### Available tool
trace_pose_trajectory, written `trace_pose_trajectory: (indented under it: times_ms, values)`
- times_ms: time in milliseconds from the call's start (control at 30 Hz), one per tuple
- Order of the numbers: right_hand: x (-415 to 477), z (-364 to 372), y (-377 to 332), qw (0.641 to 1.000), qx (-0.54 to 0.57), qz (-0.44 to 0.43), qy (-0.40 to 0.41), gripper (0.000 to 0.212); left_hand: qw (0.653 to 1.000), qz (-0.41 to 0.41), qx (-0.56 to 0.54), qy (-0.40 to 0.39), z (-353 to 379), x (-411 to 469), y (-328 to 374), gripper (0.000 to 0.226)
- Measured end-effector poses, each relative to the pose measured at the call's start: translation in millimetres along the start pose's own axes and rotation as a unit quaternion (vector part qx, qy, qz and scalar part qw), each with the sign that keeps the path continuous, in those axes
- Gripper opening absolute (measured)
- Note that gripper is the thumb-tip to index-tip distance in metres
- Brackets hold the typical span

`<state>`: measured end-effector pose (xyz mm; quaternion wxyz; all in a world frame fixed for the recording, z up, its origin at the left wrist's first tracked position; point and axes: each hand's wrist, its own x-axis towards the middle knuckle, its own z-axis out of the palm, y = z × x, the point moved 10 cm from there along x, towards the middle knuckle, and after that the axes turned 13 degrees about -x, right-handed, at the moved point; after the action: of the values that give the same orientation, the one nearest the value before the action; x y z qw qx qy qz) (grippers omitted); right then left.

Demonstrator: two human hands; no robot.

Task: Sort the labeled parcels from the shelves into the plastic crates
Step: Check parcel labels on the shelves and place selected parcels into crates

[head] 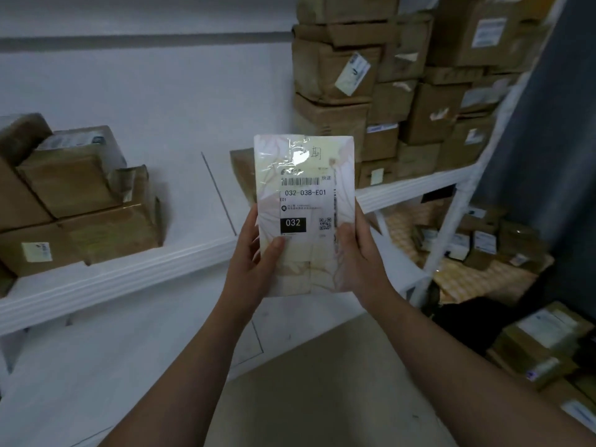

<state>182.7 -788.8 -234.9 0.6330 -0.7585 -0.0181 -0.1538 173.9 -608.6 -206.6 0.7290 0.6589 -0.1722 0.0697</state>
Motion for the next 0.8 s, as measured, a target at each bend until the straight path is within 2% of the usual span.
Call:
trace_pose_trajectory:
  times_ms: [67, 167, 233, 400, 467, 567, 667, 800]
  values:
    - [-22.3, -40.8, 6.8, 1.0, -0.009, 0.013, 0.02, 0.059, 0.999, -0.005, -0.022, -0.024, 39.8, -14.3, -6.3, 0.054]
    - [-59.2, -116.0, 13.6, 0.995, -0.07, 0.031, 0.061, 0.046, 0.996, -0.016, -0.049, -0.067, 112.6, -38.1, -13.8, 0.053]
    - [-90.0, -172.5, 15.4, 0.99, -0.102, 0.038, 0.093, 0.045, 0.993, -0.023, -0.071, -0.09, 167.0, -58.7, -17.5, 0.052]
    - [-185.0, -305.9, 23.0, 0.973, -0.125, 0.088, 0.173, 0.046, 0.979, -0.049, -0.121, -0.158, 303.5, -121.1, -25.4, 0.044]
    - [-227.8, -353.7, 29.5, 0.962, -0.118, 0.109, 0.22, 0.043, 0.972, -0.068, -0.118, -0.189, 354.3, -145.7, -36.2, 0.05]
    - [-291.0, -416.8, 45.6, 0.939, -0.108, 0.159, 0.285, 0.043, 0.959, -0.112, -0.105, -0.238, 426.4, -188.0, -54.4, 0.062]
    - [-349.4, -471.8, 59.3, 0.914, -0.11, 0.202, 0.334, 0.042, 0.942, -0.132, -0.103, -0.291, 494.8, -232.3, -64.5, 0.045]
    - [-419.0, -539.2, 71.3, 0.854, -0.177, 0.251, 0.421, 0.034, 0.912, -0.195, -0.093, -0.35, 573.5, -284.3, -80.5, 0.044]
